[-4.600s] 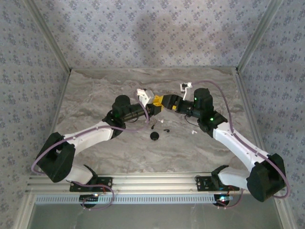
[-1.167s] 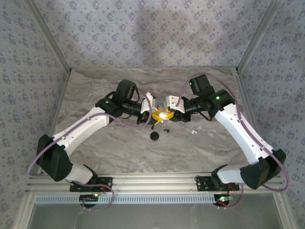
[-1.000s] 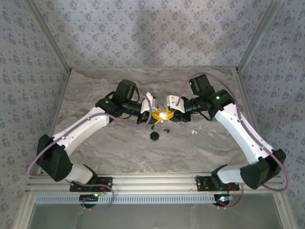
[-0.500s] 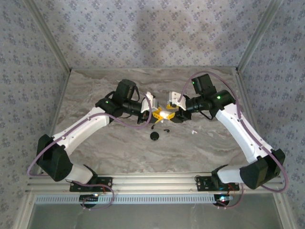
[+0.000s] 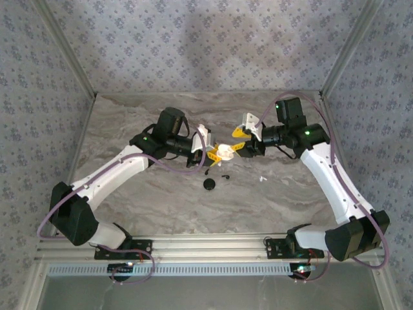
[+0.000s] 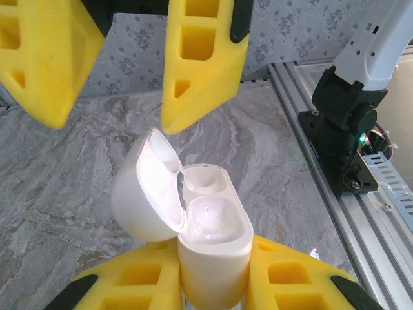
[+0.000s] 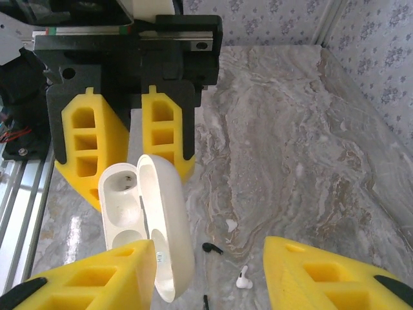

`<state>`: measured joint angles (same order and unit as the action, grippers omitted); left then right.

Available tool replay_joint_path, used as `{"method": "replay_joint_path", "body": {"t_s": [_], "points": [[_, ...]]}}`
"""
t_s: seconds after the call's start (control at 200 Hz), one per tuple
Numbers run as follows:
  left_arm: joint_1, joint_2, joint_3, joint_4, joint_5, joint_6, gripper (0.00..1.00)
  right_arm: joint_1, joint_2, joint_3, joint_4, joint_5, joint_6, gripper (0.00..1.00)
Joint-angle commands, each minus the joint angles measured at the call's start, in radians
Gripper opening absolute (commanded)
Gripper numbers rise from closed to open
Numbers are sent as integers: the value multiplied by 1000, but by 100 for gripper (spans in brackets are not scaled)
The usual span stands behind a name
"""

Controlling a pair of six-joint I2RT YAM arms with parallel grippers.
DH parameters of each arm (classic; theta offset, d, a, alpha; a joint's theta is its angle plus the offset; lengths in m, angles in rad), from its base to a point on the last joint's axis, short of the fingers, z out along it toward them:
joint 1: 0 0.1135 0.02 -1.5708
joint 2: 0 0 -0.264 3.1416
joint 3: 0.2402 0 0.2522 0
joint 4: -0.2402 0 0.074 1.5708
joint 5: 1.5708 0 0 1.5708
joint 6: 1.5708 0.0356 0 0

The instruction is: Insert the wireless bluetooth earbuds into the charging case

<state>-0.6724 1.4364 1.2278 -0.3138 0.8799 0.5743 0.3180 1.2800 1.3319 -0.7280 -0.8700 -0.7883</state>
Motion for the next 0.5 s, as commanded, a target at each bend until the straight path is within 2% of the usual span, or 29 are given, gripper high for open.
{"method": "replay_joint_path", "body": {"t_s": [0.0,0.22,0.495], "points": [[-5,-2,-11,6,44,-8,22,-10,-18,-25,26,-38,37,48],[9,2,-36,78,72,-74,19,-31,-38,-45,50,-86,77,49],[78,22,-159,349,103,-243,19,-67,-69,-65,66,-56,283,57]]}}
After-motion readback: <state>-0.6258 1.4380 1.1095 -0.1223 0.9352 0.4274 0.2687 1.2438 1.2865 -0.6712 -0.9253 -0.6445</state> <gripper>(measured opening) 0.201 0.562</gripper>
